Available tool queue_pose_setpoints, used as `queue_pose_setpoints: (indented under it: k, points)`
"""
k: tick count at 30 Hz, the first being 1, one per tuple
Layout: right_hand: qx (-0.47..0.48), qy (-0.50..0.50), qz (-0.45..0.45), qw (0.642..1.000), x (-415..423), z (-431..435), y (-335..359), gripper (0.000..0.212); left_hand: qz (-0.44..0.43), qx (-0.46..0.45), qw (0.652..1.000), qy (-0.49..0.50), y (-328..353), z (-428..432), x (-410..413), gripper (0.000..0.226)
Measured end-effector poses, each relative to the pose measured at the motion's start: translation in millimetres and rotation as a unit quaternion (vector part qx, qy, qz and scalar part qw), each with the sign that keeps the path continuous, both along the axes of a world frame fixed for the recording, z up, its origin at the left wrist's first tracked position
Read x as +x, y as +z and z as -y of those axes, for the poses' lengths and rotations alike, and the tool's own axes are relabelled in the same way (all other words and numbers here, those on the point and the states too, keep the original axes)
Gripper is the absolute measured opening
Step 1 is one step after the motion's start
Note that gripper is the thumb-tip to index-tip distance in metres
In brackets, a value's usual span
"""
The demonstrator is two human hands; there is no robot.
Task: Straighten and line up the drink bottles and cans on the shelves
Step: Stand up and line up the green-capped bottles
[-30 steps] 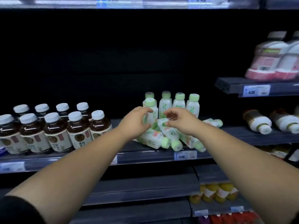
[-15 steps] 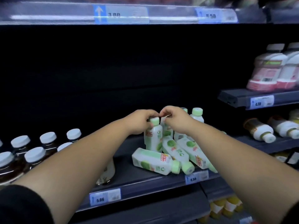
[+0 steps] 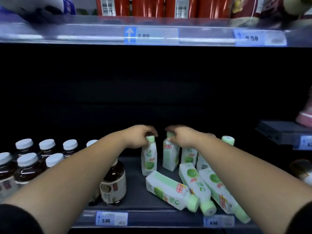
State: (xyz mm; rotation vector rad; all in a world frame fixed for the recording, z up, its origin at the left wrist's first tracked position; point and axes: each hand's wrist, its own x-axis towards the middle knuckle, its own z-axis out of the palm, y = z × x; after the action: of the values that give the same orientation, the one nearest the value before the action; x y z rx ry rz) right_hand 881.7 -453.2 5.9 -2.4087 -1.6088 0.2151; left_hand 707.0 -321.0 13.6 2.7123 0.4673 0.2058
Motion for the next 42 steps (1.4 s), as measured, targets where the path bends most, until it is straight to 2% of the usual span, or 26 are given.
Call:
queue_pose_setpoints:
  k: [4,8,15,17,19,21,24,28,30,34,42]
  points:
    - [0.022,0.011,-0.020,1.000,1,-3,-1,0.042,0.024,0.005,0.999,0.046,-4,3,3,0.039]
    - [0.018,0.076,-0.074,0.994,-3,1,8,0.034,-0.004,0.003,0.999,0.036,1,3,2,0.037]
    - [0.019,0.075,-0.058,0.995,-18,-1,15,0.061,-0.036,0.001,0.999,0.024,11,-3,-3,0.034]
    - [0.023,0.084,-0.066,0.994,-21,0,14,0.055,-0.033,-0.001,0.999,0.023,11,-2,-4,0.034]
    - [0.039,0.061,-0.031,0.997,-23,-1,12,0.047,-0.030,0.000,0.999,0.024,10,-1,-5,0.035]
    - [0.044,0.045,-0.017,0.998,-25,-2,10,0.048,-0.023,-0.006,0.999,0.026,9,-1,-7,0.035]
    - [0.033,0.055,-0.067,0.996,-23,1,8,0.050,-0.008,-0.019,0.999,0.029,5,-2,-10,0.032]
    - [0.046,0.052,-0.179,0.981,-21,6,3,0.042,0.009,-0.069,0.997,0.025,1,-4,-11,0.028]
    - [0.054,0.052,-0.206,0.976,-24,7,1,0.039,0.014,-0.069,0.997,0.024,1,-4,-12,0.028]
    - [0.062,0.044,-0.196,0.978,-26,9,-2,0.041,0.014,-0.072,0.997,0.021,2,-3,-14,0.030]
    - [0.076,0.027,-0.161,0.984,-39,20,0,0.048,0.005,-0.024,1.000,0.008,2,4,-19,0.033]
